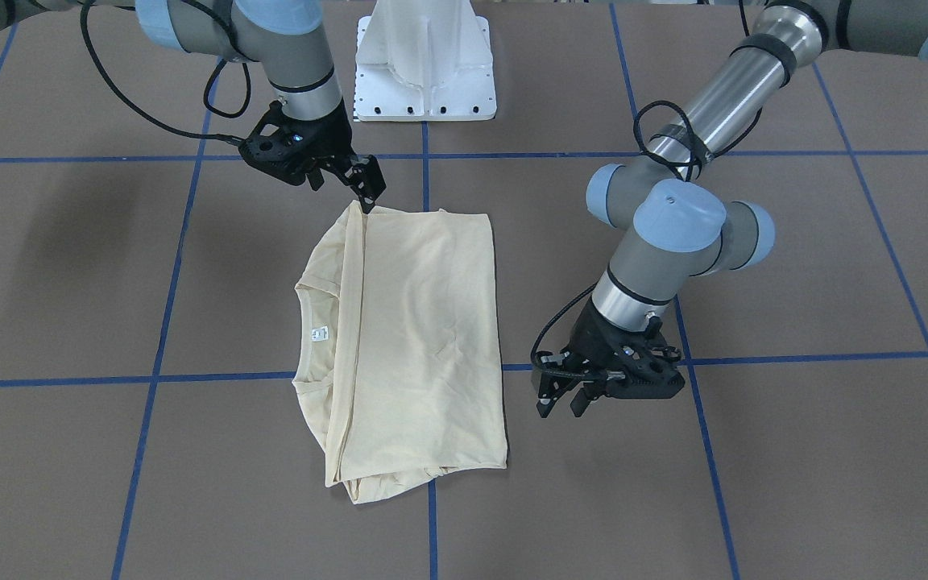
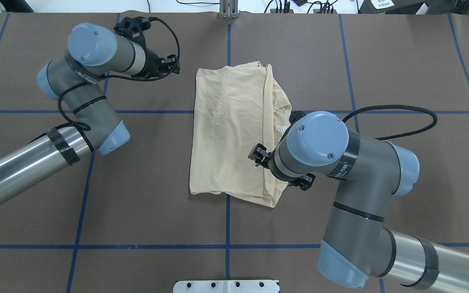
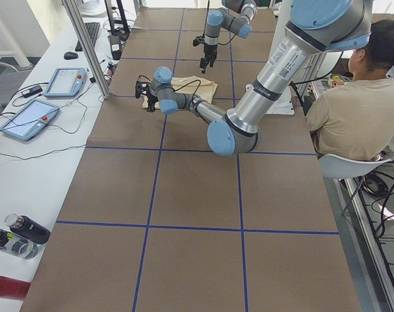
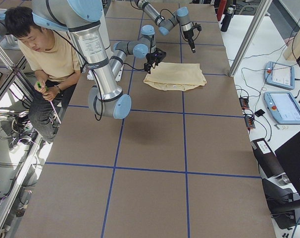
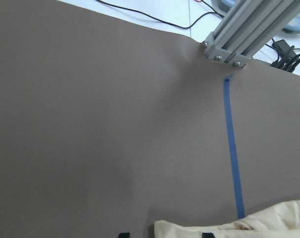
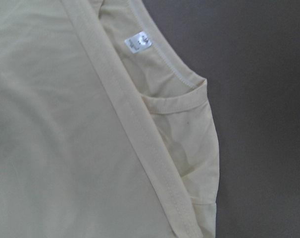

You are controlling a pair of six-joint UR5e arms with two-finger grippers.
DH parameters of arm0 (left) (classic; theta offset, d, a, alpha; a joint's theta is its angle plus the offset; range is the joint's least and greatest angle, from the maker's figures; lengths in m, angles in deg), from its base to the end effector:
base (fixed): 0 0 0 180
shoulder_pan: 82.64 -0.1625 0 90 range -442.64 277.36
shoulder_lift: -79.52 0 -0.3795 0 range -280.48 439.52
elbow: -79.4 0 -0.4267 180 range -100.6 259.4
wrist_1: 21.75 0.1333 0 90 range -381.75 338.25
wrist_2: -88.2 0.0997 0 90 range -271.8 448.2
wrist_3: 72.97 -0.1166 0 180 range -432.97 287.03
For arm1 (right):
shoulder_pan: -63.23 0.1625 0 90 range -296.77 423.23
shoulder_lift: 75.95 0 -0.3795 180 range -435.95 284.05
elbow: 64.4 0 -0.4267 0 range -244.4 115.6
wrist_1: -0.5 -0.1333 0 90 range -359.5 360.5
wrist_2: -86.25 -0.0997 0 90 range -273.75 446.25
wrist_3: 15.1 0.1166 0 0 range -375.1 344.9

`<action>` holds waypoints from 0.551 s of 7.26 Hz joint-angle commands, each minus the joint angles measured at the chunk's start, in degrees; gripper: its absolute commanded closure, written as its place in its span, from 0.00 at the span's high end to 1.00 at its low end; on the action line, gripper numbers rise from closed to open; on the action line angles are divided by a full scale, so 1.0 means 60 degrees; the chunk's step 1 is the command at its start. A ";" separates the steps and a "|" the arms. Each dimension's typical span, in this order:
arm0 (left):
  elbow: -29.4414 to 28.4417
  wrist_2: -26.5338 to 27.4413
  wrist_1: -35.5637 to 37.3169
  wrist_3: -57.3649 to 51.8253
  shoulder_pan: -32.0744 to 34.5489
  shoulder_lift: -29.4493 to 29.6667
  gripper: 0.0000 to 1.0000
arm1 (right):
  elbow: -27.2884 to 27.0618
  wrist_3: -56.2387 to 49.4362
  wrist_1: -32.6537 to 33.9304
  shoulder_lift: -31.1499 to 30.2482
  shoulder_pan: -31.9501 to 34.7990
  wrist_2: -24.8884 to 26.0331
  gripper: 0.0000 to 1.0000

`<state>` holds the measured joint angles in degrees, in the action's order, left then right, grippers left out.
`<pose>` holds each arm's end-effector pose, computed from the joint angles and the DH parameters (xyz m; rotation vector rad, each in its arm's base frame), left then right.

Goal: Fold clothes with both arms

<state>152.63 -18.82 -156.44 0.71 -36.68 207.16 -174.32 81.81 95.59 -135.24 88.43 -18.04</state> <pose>0.4662 -0.6248 0.2664 0.3623 1.1111 -0.2875 -0.5119 -0.3564 0.1669 -0.1083 -0.8245 0.4290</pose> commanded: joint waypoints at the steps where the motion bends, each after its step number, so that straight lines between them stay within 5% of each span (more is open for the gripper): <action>1: 0.1543 -0.0283 0.0080 -0.0020 0.0105 -0.1448 0.56 | 0.0492 -0.4237 0.1472 0.0520 -0.0112 -0.0619 0.85; 3: 0.1783 -0.0284 0.0399 -0.0020 0.0134 -0.1981 0.56 | 0.1966 -0.7982 0.3800 0.2256 -0.0112 -0.0577 0.72; 4: 0.1754 -0.0211 0.0561 -0.0020 0.0134 -0.2026 0.56 | 0.2423 -0.8661 0.3882 0.2294 -0.0170 -0.0359 0.66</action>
<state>162.84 -20.39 -154.37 0.59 -35.95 195.85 -163.76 37.57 115.44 -124.02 87.66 -21.21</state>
